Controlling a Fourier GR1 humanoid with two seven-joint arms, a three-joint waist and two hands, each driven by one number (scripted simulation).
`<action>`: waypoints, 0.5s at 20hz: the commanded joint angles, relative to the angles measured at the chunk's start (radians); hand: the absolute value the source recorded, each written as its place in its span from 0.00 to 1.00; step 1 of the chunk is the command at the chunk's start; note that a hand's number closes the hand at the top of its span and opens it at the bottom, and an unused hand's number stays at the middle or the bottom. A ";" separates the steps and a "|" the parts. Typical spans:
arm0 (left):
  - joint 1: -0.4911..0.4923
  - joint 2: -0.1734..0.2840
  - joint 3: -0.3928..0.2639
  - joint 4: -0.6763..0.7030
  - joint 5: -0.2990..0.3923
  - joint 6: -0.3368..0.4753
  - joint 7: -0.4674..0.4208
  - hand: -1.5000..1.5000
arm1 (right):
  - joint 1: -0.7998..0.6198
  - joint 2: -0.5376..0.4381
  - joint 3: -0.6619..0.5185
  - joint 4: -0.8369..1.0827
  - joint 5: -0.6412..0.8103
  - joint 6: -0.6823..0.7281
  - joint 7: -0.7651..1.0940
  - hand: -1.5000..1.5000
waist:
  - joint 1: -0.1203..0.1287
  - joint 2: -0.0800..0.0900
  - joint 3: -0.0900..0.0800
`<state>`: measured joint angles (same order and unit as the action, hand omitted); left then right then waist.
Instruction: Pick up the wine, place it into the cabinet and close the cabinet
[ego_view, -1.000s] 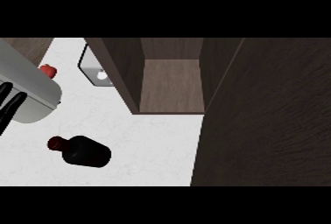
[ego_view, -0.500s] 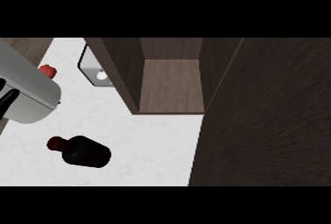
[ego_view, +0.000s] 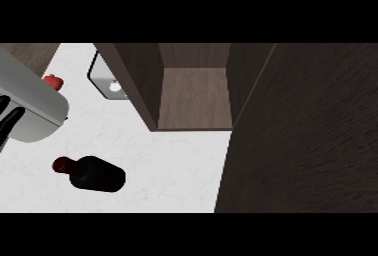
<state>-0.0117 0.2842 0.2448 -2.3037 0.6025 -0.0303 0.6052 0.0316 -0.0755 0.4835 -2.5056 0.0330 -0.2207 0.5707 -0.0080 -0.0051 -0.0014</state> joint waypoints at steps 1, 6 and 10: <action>-0.012 -0.032 -0.041 0.072 -0.090 -0.034 -0.079 0.00 | 0.010 -0.037 0.030 -0.186 0.136 -0.030 0.110 0.00 | -0.012 0.001 0.000; 0.036 -0.056 -0.024 0.132 -0.055 -0.095 -0.119 0.00 | -0.003 -0.077 -0.008 -0.187 0.085 -0.035 0.089 0.00 | -0.005 0.002 0.000; 0.078 -0.103 -0.072 0.170 -0.161 -0.141 -0.212 0.00 | -0.013 -0.069 0.069 -0.154 0.156 -0.076 0.086 0.00 | -0.006 0.002 0.000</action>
<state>0.0520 0.2275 0.2240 -2.1774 0.5328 -0.1534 0.4597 -0.0023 -0.1259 0.5079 -2.5074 0.0528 -0.2794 0.5925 -0.0115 -0.0043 -0.0015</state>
